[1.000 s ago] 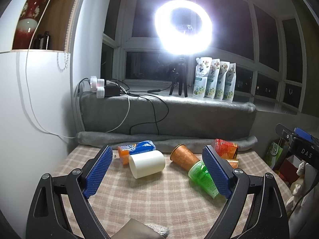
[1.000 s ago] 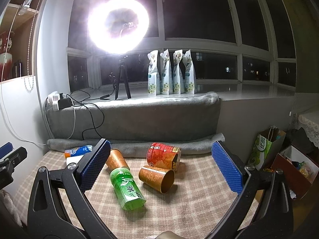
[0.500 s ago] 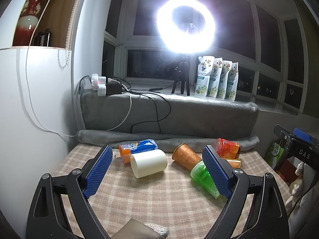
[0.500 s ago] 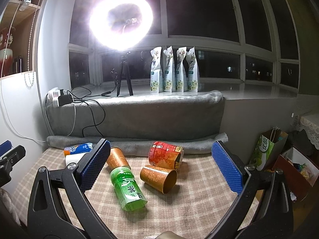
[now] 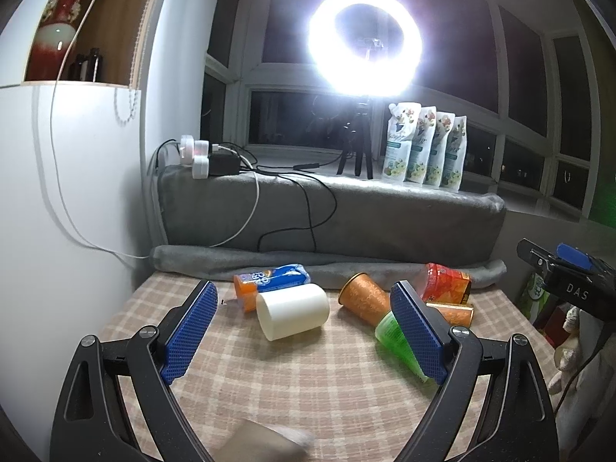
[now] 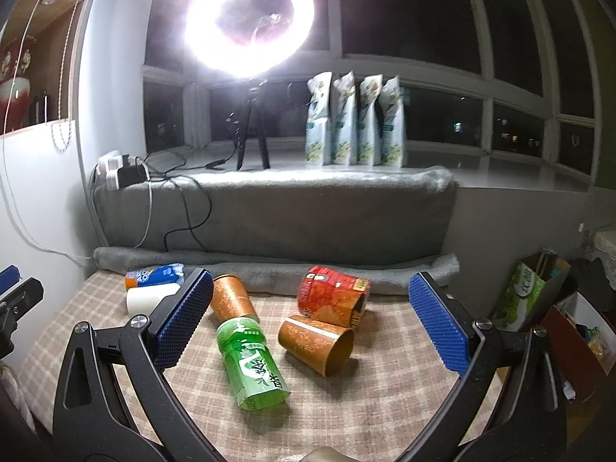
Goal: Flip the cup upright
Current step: 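Reach the right gripper to the tipped orange paper cup and grasp it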
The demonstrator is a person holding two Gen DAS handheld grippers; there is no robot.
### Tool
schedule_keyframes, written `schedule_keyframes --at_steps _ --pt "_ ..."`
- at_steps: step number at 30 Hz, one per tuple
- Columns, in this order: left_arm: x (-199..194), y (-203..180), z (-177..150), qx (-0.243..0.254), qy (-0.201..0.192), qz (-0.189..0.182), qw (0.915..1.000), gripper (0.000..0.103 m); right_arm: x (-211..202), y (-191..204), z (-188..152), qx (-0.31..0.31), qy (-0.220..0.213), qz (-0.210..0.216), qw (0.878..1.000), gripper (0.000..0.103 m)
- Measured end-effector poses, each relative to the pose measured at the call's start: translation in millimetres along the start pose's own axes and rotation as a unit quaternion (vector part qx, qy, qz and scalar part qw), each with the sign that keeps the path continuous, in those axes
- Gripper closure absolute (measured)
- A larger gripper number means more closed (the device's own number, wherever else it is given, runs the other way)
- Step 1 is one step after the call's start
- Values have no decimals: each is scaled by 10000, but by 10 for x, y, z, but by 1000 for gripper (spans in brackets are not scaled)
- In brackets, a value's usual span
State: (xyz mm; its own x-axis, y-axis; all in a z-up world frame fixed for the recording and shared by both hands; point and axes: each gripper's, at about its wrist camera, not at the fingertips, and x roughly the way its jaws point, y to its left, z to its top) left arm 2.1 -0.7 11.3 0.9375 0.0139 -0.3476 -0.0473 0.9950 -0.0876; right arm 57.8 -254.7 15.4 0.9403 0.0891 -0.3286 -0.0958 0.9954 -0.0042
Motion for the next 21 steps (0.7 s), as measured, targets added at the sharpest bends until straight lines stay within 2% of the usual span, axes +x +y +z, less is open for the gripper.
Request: schedule_keyframes --at_steps 4,8,14,21 --pt "56 67 -36 -94 153 14 9998 11 258 47 19 -151 353 337 9987 0" --pt "111 130 -99 -190 400 -87 9990 11 652 109 32 -279 956 806 9918 0" --pt "159 165 -199 -215 660 -99 9975 11 1387 306 19 -376 1983 1499 9679 0" --pt "217 297 -286 -516 1019 -165 9933 11 2055 583 -84 -729 2839 1730 9403 0"
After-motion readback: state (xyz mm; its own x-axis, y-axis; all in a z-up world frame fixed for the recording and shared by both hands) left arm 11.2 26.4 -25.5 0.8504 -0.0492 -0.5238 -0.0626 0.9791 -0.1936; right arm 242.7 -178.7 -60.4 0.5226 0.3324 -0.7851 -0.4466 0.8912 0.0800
